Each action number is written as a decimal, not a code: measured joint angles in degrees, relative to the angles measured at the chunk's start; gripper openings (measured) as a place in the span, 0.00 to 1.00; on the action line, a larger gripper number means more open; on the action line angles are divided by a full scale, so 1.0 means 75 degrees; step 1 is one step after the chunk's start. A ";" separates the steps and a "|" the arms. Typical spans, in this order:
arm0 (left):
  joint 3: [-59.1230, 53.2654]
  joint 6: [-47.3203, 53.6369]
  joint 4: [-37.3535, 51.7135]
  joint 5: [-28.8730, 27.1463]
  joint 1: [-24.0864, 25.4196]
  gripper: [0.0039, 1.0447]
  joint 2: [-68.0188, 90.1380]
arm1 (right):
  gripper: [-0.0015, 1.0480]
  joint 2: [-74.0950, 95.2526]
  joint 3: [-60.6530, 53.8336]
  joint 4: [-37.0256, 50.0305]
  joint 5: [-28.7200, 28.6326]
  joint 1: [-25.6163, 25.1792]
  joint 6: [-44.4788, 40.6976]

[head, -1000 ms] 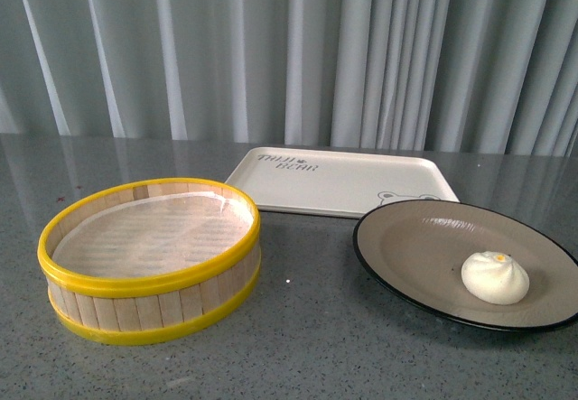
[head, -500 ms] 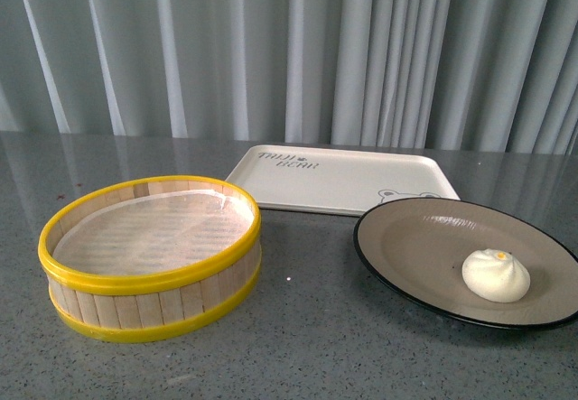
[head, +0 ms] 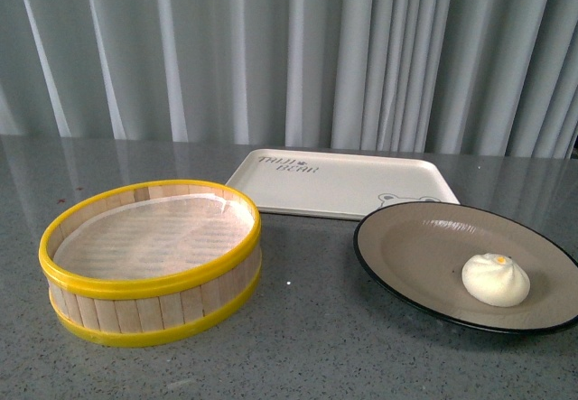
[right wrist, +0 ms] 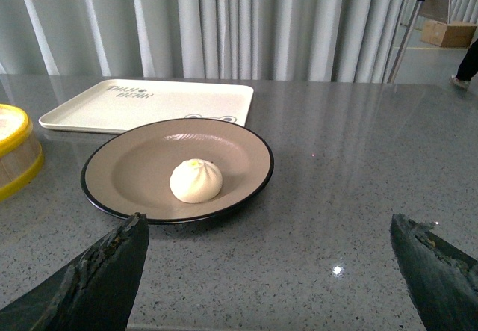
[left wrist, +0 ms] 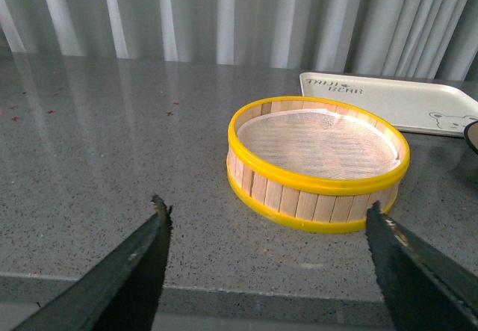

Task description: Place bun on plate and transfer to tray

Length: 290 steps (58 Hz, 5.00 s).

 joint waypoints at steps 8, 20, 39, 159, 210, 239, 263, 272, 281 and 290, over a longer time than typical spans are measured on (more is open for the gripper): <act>0.0000 0.0003 0.0000 0.0000 0.0000 0.94 0.0000 | 0.92 0.0000 0.0003 0.0000 0.0000 0.0000 0.0000; 0.0000 0.0006 0.0000 0.0000 0.0000 0.94 0.0000 | 0.92 0.0000 0.0000 0.0000 0.0000 0.0000 0.0000; 0.0000 0.0006 0.0000 0.0000 0.0000 0.94 -0.0003 | 0.92 0.2847 0.1201 -0.1795 0.0871 -0.0612 0.1562; 0.0000 0.0006 0.0000 -0.0003 0.0000 0.94 -0.0003 | 0.91 1.1823 0.5925 -0.0653 -0.0463 0.1043 -1.0704; 0.0000 0.0006 0.0000 -0.0003 0.0000 0.94 -0.0003 | 0.03 1.1587 0.5365 0.0965 -0.0265 0.0831 -1.1488; 0.0000 0.0006 0.0000 -0.0003 0.0000 0.94 -0.0006 | 0.03 1.1325 0.4491 0.2614 0.0076 0.0737 -1.2397; 0.0000 0.0006 0.0000 -0.0003 0.0000 0.94 -0.0006 | 0.03 1.1071 0.4503 0.3203 0.0289 0.0857 -1.2508; 0.0000 0.0006 0.0000 0.0000 0.0000 0.94 -0.0003 | 0.03 1.1077 0.4567 0.3506 0.0256 0.0781 -1.2639; 0.0000 0.0006 0.0000 0.0000 0.0000 0.94 -0.0006 | 0.03 1.1351 0.4881 0.3826 0.0073 0.0562 -1.2753; 0.0000 0.0006 0.0000 -0.0003 0.0000 0.94 -0.0003 | 0.03 1.1934 0.5455 0.4162 -0.0198 0.0303 -1.2584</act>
